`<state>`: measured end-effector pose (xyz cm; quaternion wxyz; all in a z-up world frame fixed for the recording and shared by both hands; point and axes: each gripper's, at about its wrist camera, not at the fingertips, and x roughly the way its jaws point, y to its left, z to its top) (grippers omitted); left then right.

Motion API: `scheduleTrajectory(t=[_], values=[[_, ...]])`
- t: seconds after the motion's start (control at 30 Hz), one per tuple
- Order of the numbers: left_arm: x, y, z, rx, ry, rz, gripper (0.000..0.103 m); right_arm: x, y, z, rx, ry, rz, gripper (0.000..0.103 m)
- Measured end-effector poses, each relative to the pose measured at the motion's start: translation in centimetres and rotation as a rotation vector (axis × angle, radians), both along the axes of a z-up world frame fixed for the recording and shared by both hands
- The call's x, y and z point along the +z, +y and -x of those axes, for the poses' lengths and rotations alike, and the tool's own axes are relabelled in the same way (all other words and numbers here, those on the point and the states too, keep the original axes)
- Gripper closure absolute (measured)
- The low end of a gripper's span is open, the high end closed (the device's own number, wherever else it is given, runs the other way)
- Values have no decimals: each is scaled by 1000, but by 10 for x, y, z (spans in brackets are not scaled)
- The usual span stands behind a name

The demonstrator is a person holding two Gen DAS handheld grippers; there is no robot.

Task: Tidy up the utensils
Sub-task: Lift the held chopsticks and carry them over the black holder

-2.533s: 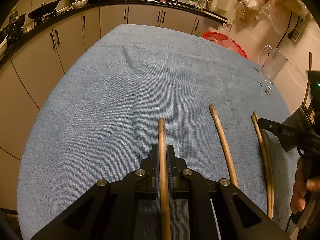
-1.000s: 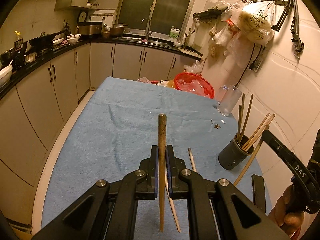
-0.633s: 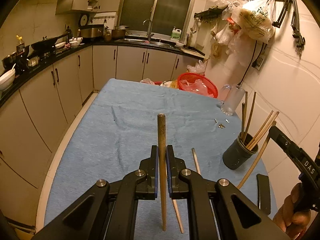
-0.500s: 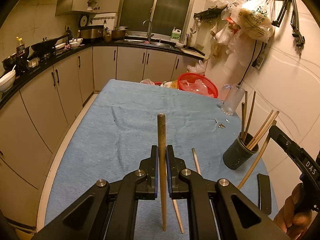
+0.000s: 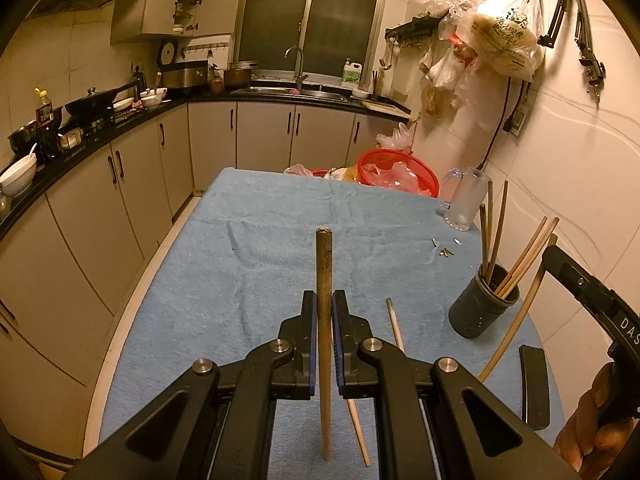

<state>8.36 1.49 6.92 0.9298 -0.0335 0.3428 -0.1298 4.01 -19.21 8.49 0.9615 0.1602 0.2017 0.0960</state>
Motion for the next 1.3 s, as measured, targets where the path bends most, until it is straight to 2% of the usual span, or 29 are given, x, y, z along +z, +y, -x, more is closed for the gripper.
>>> scheduleTrajectory(t=[0.83, 1.13, 1.3], values=[[18, -4, 32, -2, -59, -23, 95, 18, -6, 36, -19, -58, -18, 96], [28, -7, 50, -25, -90, -27, 95, 28, -11, 58, -37, -92, -19, 96], [35, -13, 53, -75, -69, 0, 95, 34, -23, 66, -61, -95, -42, 96]])
